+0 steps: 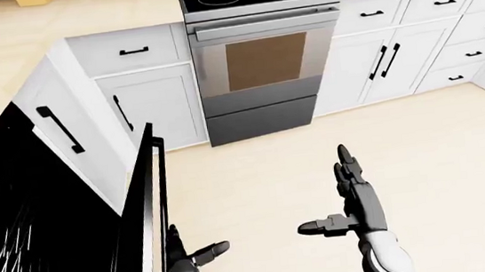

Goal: Close the dishwasher door

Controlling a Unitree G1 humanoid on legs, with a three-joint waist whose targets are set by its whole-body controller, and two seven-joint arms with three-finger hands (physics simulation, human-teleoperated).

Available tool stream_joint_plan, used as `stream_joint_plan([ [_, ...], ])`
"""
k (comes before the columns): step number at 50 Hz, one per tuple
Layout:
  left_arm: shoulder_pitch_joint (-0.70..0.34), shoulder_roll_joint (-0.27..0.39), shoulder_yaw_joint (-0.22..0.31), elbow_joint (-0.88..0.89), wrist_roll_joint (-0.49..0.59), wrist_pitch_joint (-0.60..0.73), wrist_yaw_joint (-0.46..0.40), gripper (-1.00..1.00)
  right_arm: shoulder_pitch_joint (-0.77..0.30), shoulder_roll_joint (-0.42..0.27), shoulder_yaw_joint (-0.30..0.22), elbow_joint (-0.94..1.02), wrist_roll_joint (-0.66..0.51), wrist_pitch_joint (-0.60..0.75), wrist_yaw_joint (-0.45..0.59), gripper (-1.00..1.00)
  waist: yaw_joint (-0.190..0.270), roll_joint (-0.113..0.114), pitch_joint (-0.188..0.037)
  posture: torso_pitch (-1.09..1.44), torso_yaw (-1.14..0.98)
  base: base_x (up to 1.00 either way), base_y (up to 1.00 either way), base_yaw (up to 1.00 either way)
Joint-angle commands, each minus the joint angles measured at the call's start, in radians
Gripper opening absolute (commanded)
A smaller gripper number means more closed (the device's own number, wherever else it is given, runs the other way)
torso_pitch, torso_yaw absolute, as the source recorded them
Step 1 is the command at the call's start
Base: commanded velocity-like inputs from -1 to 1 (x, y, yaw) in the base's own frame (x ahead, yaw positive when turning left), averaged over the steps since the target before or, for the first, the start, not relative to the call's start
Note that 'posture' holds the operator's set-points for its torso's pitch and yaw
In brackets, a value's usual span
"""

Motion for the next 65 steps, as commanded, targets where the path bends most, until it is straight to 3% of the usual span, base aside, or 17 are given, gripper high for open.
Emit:
stream_joint_plan([
  [1,-0.019,0.060,0.029,-0.048,-0.031,-0.046,0.113,1.00,-0.014,-0.002,-0.002,-0.039,0.001,-0.031,-0.002,1.00,0.013,0.008,-0.017,0.00,0.00,0.00,0.00,0.00],
  [26,-0.021,0.076,0.043,-0.048,-0.047,-0.081,0.204,1.00,-0.017,-0.002,-0.001,-0.043,0.000,-0.025,-0.001,1.00,0.008,0.016,-0.013,0.00,0.00,0.00,0.00,0.00],
  [49,-0.041,0.134,0.061,-0.050,-0.060,-0.078,0.206,1.00,-0.009,-0.002,-0.004,-0.043,0.002,-0.034,-0.004,1.00,0.011,0.025,-0.017,0.00,0.00,0.00,0.00,0.00],
  [65,-0.056,0.195,0.080,-0.052,-0.129,-0.053,0.156,1.00,-0.012,-0.001,-0.003,-0.038,-0.001,-0.035,-0.006,1.00,0.015,0.031,-0.019,0.00,0.00,0.00,0.00,0.00],
])
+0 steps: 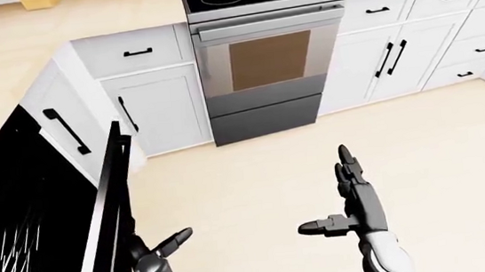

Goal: Close the dishwasher door

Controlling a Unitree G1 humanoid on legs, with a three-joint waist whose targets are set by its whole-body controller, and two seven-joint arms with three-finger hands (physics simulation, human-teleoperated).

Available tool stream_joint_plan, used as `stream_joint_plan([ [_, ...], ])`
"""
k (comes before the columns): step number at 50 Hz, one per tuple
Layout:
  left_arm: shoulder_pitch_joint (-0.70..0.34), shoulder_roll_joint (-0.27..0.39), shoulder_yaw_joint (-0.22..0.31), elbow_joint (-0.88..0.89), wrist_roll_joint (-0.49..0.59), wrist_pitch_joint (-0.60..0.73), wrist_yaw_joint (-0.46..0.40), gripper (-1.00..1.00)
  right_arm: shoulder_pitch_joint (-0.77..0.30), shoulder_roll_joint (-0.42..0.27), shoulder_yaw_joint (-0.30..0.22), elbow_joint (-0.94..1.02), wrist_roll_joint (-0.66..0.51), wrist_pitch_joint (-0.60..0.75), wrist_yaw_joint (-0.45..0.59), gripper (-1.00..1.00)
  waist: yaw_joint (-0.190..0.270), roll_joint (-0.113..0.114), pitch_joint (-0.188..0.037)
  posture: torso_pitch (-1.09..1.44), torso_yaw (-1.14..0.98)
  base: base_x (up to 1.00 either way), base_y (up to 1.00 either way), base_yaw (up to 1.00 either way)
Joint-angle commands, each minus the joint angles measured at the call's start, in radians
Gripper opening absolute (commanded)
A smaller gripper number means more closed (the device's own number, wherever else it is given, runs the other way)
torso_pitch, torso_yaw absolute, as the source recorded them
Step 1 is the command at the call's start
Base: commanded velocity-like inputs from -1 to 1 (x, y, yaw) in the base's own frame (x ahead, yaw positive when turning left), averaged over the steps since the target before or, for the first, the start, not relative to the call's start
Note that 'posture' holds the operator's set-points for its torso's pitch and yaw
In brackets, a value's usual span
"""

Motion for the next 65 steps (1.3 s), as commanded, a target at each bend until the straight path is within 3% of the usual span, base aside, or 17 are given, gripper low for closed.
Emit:
stream_joint_plan([
  [1,-0.021,0.052,0.022,-0.042,-0.033,-0.032,0.051,1.00,-0.013,-0.002,0.000,-0.044,0.000,-0.030,-0.002,1.00,0.009,0.007,-0.018,0.00,0.00,0.00,0.00,0.00],
  [15,-0.023,0.113,0.050,-0.041,-0.068,0.002,0.036,1.00,-0.016,-0.002,0.003,-0.050,-0.003,-0.021,-0.004,1.00,0.011,0.014,-0.016,0.00,0.00,0.00,0.00,0.00],
  [17,-0.027,0.122,0.052,-0.042,-0.071,0.002,0.037,1.00,-0.022,-0.003,0.002,-0.096,-0.003,0.031,-0.003,1.00,0.011,0.015,-0.016,0.00,0.00,0.00,0.00,0.00],
  [20,-0.029,0.132,0.056,-0.042,-0.078,0.003,0.037,1.00,-0.016,-0.002,0.003,-0.045,-0.003,-0.025,-0.006,1.00,0.011,0.017,-0.014,0.00,0.00,0.00,0.00,0.00],
  [65,0.001,0.297,0.144,-0.040,-0.212,0.101,0.012,1.00,-0.016,-0.002,0.003,-0.065,-0.007,-0.008,-0.008,1.00,0.002,0.038,-0.001,0.00,0.00,0.00,0.00,0.00],
])
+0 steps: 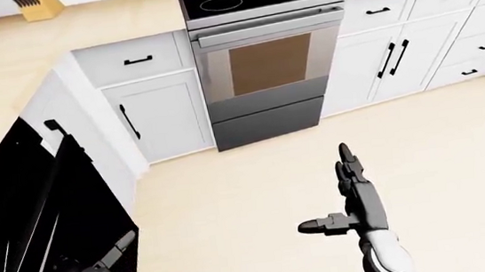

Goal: Close the dishwasher door

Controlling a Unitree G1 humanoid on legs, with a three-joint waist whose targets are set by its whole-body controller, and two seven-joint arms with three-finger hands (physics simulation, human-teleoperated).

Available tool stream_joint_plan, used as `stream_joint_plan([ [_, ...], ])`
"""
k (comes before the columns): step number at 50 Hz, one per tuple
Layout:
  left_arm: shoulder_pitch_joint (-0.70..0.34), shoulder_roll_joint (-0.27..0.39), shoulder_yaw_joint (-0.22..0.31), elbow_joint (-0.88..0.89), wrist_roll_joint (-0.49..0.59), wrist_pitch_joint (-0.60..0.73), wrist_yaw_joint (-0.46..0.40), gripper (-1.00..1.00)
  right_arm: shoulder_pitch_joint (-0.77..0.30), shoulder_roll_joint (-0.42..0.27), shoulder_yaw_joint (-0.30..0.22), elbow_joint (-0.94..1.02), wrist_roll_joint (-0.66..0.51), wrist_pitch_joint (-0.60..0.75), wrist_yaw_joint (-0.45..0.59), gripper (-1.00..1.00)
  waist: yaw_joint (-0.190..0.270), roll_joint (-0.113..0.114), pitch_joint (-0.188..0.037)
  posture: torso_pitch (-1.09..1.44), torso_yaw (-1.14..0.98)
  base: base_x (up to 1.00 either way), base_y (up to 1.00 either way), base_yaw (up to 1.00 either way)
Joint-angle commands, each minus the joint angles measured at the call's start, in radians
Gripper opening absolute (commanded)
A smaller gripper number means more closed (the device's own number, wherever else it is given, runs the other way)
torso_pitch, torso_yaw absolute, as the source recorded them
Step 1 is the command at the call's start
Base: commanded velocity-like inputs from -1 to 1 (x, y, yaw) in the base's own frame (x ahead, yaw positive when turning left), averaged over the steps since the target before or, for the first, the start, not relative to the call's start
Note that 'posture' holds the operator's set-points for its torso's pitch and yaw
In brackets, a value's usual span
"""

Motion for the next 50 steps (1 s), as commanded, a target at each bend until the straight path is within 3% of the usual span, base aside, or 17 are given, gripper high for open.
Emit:
stream_joint_plan([
  [1,-0.007,0.052,0.019,-0.029,-0.015,-0.038,0.057,1.00,-0.014,-0.001,0.001,-0.038,-0.001,-0.032,-0.002,1.00,0.010,0.012,-0.016,0.00,0.00,0.00,0.00,0.00],
  [32,0.046,0.181,0.094,-0.028,-0.120,-0.012,0.060,1.00,-0.008,0.000,0.002,-0.050,-0.002,-0.030,-0.005,1.00,0.011,0.025,-0.006,0.00,0.00,0.00,0.00,0.00],
  [50,0.058,0.193,0.098,-0.028,-0.146,-0.013,0.062,1.00,-0.010,0.000,0.005,-0.055,-0.004,-0.024,-0.006,1.00,0.007,0.025,-0.012,0.00,0.00,0.00,0.00,0.00],
])
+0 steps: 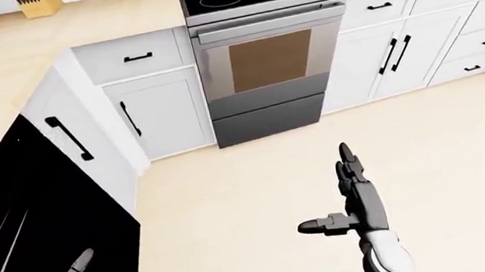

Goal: Close the dishwasher door

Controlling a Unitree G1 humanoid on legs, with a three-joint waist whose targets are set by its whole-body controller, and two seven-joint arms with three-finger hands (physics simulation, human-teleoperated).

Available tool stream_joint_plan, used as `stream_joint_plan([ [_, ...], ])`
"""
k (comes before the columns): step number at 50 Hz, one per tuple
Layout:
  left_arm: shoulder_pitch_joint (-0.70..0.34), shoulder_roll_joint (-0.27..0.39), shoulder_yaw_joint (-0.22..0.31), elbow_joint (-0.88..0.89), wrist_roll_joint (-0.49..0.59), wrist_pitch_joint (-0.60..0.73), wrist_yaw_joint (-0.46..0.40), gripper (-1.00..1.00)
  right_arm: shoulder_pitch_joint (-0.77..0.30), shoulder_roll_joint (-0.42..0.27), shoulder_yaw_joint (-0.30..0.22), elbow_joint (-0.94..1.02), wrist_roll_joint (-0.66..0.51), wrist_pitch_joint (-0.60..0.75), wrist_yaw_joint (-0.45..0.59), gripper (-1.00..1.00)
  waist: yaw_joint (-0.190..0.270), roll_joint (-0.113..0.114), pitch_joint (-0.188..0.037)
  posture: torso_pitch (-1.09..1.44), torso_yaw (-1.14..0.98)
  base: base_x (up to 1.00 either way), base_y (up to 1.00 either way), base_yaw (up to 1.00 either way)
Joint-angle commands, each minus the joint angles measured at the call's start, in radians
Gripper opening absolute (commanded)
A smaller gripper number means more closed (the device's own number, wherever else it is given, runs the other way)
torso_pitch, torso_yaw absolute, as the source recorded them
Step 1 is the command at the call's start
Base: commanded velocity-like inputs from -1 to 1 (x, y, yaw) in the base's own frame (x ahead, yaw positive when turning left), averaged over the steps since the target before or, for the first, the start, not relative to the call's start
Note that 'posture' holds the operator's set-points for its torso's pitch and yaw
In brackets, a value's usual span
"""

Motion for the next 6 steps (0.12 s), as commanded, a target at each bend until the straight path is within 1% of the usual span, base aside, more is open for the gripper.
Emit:
stream_joint_plan([
  [1,-0.008,0.055,0.009,-0.040,0.000,-0.061,0.046,1.00,-0.014,-0.001,0.000,-0.041,0.000,-0.031,-0.001,1.00,0.009,0.015,-0.016,0.00,0.00,0.00,0.00,0.00],
  [6,-0.004,0.054,0.008,-0.040,-0.003,-0.062,0.045,1.00,-0.013,-0.001,0.001,-0.042,0.000,-0.030,-0.002,1.00,0.010,0.014,-0.017,0.00,0.00,0.00,0.00,0.00],
])
